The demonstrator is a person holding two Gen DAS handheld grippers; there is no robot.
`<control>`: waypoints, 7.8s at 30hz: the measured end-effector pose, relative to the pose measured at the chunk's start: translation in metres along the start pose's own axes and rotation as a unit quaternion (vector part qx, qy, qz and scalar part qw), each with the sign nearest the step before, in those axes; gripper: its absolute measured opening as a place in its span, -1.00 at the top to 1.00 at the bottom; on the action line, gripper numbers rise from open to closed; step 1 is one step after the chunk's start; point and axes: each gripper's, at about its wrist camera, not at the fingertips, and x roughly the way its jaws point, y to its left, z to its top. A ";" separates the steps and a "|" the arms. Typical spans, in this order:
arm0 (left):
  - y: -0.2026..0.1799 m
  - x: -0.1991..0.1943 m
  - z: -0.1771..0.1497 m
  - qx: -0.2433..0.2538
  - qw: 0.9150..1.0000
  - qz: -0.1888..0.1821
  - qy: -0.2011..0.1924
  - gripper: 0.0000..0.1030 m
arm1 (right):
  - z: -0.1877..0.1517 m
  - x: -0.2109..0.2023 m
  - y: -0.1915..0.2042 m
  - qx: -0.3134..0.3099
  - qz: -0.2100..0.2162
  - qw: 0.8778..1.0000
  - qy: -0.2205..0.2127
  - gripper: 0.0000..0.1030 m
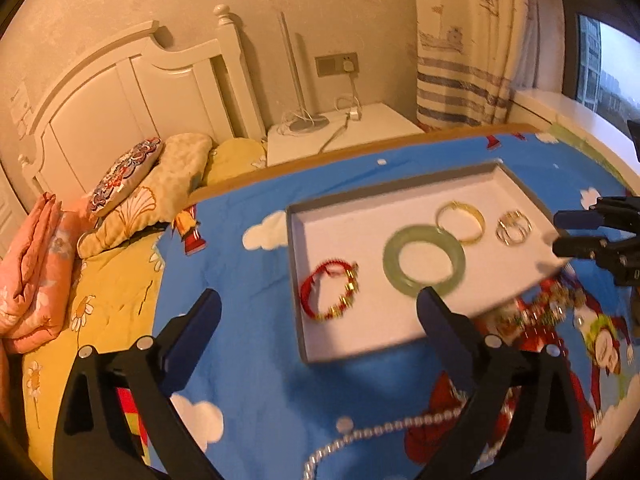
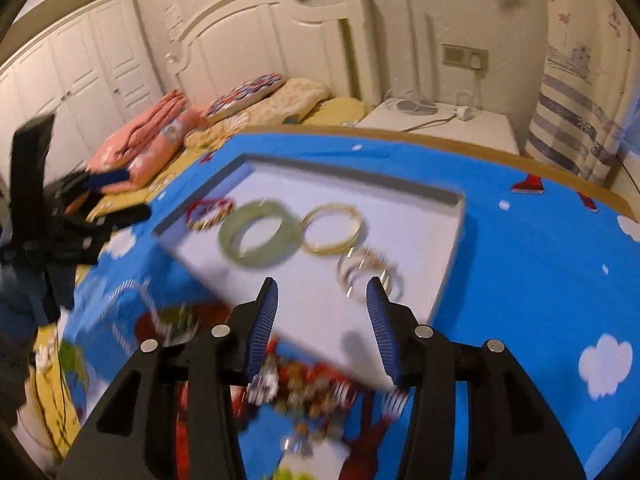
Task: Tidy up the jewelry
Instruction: 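Open both tools to drop the red bracelet and gold bangle in the box, then move both tools back over the jewelry pile, then grasp the silver pendant with the left tool while the right tool grasps the green gem brooch, then carry the pendant and brooch into the gray box and open both tools, then move the right tool back to the pile and grasp a gold ring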
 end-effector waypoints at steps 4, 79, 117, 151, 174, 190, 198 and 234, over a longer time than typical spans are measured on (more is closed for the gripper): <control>-0.007 -0.007 -0.019 0.003 1.000 -0.017 0.017 -0.89 | -0.022 -0.001 0.019 -0.054 -0.005 0.999 -0.001 0.09; -0.080 0.005 -0.073 -0.061 0.981 -0.182 0.032 0.83 | -0.055 -0.025 0.036 -0.086 -0.005 0.996 -0.034 0.67; -0.088 -0.059 -0.082 -0.035 0.987 -0.154 -0.012 0.84 | -0.069 -0.061 0.059 -0.076 -0.003 0.995 -0.060 0.67; -0.006 0.085 0.048 -0.080 0.989 -0.122 0.025 0.84 | 0.007 0.019 0.022 -0.033 -0.043 0.998 -0.032 0.67; 0.008 0.062 0.030 -0.062 0.997 -0.049 0.021 -0.64 | -0.003 -0.002 -0.004 0.047 -0.040 0.997 -0.052 0.02; 0.002 -0.006 0.000 -0.065 0.995 -0.072 -0.022 -0.95 | -0.047 -0.043 -0.022 0.076 -0.067 0.994 -0.043 -0.11; -0.035 -0.031 -0.048 -0.049 0.994 -0.091 -0.018 -0.95 | -0.080 -0.055 -0.004 0.040 -0.076 0.996 0.001 -0.12; -0.111 -0.044 -0.143 0.004 0.990 -0.138 0.037 -0.95 | -0.049 0.015 0.070 -0.058 0.063 0.994 0.069 0.28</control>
